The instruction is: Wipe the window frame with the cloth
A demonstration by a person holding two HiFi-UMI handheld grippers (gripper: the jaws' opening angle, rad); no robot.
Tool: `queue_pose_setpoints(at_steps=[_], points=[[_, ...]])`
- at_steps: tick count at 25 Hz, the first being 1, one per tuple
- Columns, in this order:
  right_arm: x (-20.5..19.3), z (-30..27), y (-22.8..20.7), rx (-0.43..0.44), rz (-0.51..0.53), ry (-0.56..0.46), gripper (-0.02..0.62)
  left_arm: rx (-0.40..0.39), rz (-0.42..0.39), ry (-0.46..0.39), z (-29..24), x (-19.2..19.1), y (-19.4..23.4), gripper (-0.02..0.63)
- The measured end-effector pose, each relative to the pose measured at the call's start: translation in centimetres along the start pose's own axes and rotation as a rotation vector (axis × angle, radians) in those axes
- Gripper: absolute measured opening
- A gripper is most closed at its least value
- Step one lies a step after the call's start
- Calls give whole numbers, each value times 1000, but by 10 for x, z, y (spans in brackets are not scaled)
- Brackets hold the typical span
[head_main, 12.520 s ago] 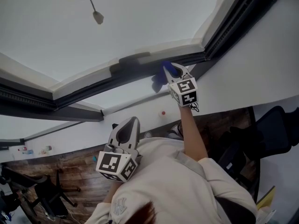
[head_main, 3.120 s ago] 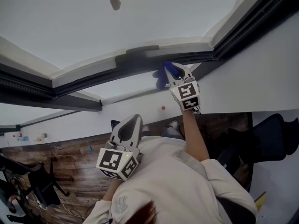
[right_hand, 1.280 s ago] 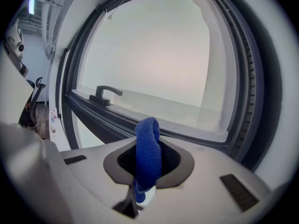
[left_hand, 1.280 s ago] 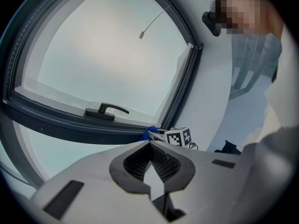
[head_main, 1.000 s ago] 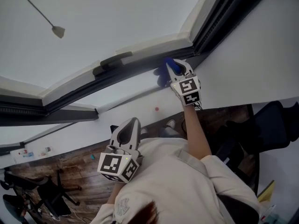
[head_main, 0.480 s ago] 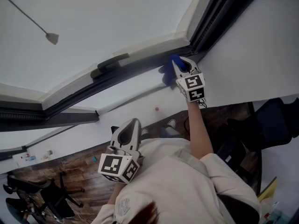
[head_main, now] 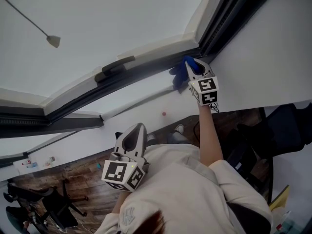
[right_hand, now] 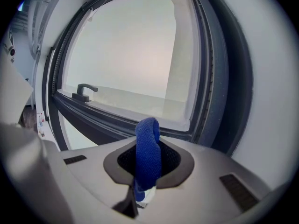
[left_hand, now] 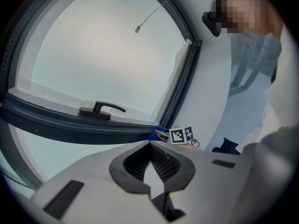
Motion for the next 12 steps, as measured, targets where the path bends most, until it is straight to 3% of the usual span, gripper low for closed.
queue_pose_setpoints(at_steps=[12], points=[[-8, 3, -27, -62, -11, 26, 49, 15, 10, -5, -4, 0, 1, 5]])
Point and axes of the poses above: the fingertips, and each gripper's own axes: z backward along the fingers, y to its left, x out of its top, the point moved 6 cm from there along z, backward along the fingers, and after that the axes turned 3 degrees about z, right-handed, at the moved point
